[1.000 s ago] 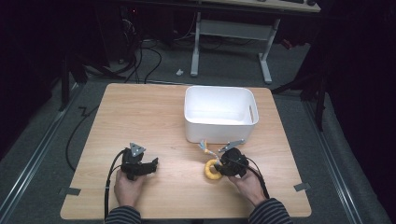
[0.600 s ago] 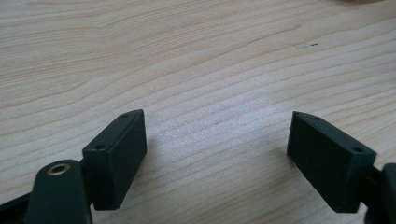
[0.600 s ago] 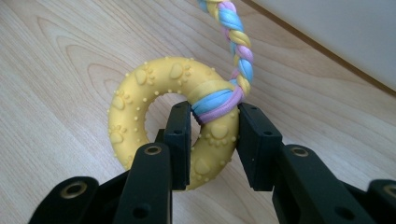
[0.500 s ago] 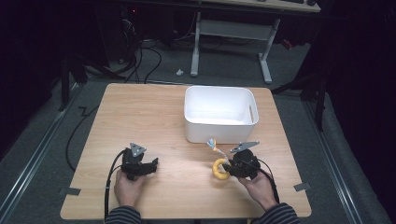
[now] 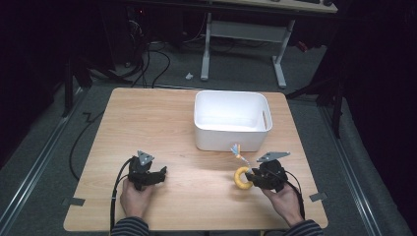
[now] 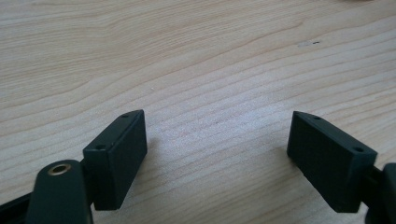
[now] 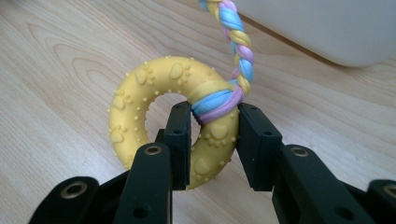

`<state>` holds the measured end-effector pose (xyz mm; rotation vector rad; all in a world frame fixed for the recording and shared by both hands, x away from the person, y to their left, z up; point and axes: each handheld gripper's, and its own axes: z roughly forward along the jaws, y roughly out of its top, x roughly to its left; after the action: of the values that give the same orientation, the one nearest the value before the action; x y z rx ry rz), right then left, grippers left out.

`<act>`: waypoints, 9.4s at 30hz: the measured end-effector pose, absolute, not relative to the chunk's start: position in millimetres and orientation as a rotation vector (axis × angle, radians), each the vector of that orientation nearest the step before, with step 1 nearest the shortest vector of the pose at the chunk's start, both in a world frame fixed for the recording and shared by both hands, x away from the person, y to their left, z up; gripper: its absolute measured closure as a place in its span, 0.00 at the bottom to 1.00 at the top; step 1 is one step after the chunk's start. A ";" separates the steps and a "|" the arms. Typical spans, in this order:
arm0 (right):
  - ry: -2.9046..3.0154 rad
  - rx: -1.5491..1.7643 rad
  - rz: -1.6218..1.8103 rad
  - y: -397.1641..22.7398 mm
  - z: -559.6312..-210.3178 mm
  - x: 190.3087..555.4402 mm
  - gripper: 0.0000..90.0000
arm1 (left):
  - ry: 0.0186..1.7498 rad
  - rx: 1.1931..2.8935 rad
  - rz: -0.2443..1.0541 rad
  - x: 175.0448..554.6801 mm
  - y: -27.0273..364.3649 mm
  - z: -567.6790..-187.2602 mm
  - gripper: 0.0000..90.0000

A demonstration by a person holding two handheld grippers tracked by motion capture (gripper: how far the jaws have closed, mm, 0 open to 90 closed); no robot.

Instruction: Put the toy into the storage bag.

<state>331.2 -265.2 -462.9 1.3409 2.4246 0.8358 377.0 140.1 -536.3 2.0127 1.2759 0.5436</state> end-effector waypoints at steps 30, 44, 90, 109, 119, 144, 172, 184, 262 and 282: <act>2.327 1.400 0.877 -312.8 -423.3 324.0 0.75 | 1.273 2.015 0.535 377.9 140.2 -536.4 0.21; 2.301 1.381 0.970 -316.2 -395.5 328.1 0.75 | 1.271 2.016 0.534 378.2 140.2 -536.4 0.21; 2.250 1.406 0.972 -292.1 -342.4 405.7 0.75 | 1.261 2.026 0.530 378.7 139.1 -536.6 0.18; 2.231 1.431 0.950 -277.4 -338.0 437.7 0.75 | 1.261 2.026 0.528 378.8 139.3 -536.6 0.18; 2.192 1.515 0.930 -271.6 -342.0 462.1 0.75 | 1.262 2.025 0.527 378.8 139.4 -536.5 0.18; 2.222 1.558 0.802 -246.4 -363.6 493.6 0.75 | 1.253 2.022 0.528 378.3 139.0 -536.6 0.21; 2.361 1.573 0.688 -230.4 -384.2 497.5 0.75 | 1.245 2.027 0.526 378.3 139.2 -536.3 0.22; 2.418 1.578 0.662 -228.0 -393.3 496.0 0.75 | 1.246 2.025 0.527 378.2 139.0 -536.4 0.22; 2.171 1.408 0.969 -323.2 -340.1 391.1 0.50 | 1.246 2.026 0.531 377.9 138.4 -536.3 0.23; 2.134 1.385 0.974 -337.4 -357.2 340.8 0.49 | 1.243 2.026 0.529 378.3 138.4 -536.3 0.23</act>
<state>340.8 -337.4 -357.2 1.3851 2.1343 0.9739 378.3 138.4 -536.3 2.0259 1.2432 0.5288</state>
